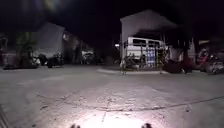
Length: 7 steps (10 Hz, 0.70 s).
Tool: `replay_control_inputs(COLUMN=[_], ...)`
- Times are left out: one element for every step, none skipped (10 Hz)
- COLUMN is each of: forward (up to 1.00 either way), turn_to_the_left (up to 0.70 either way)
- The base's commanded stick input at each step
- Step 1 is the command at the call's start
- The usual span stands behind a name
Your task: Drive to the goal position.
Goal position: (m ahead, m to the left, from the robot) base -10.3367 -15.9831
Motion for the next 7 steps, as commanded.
replay_control_inputs(forward=[0.0, 0.0, 0.0, 0.0, 0.0, 0.0, 0.0], turn_to_the_left=[0.0, 0.0, -0.26, -0.85, -0.85, -0.85, -0.85])
